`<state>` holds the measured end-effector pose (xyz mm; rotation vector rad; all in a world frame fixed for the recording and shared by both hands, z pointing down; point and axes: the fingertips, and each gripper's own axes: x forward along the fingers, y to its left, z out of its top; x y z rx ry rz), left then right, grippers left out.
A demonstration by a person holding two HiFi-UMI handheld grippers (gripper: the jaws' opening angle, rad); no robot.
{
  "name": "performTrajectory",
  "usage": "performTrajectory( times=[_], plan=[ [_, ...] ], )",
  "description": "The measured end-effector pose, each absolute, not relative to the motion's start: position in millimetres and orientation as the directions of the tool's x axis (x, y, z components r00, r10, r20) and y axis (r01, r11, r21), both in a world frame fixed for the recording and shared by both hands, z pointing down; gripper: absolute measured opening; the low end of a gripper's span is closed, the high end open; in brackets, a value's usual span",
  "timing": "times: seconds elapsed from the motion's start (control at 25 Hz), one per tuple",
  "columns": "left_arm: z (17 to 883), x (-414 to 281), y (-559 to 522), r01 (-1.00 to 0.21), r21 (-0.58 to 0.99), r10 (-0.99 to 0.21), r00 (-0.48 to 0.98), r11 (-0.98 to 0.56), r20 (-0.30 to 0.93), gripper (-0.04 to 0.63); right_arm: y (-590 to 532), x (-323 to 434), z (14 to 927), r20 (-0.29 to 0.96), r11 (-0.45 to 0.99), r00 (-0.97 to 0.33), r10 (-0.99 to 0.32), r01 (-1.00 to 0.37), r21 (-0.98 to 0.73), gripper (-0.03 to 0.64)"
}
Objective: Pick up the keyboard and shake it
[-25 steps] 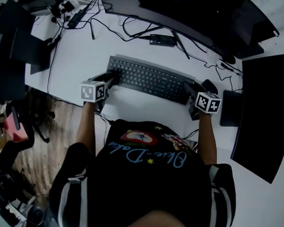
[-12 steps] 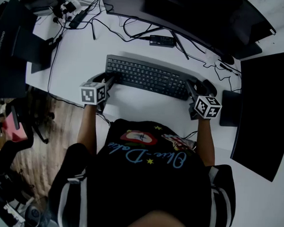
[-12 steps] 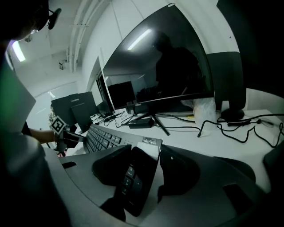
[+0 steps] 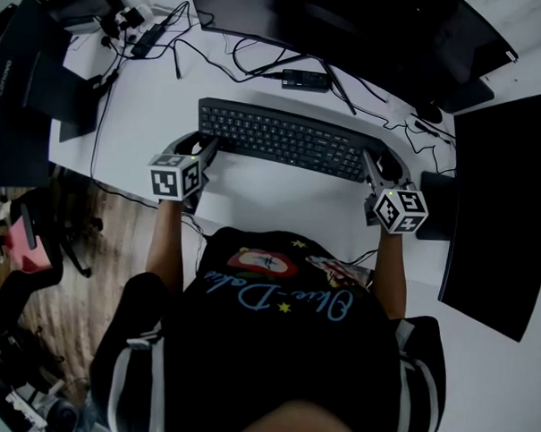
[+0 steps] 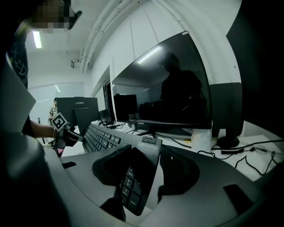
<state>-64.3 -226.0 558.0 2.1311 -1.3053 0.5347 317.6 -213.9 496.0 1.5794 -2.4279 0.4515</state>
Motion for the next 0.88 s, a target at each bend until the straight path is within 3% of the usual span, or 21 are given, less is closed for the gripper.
performTrajectory(
  times=[0.4,0.88],
  plan=[
    [530,-60,-231,-0.882,0.272,-0.707,0.471,-0.384,0.528,0.187,-206,317,447,0.225,0.387,-0.381,-0.897,-0.922,-0.016,0.193],
    [470,-53,-248,-0.863,0.214,-0.798,0.504,-0.457,0.33,0.179,-200,316,372,0.025,0.377,-0.377,-0.926,-0.915,0.142,0.193]
  ],
)
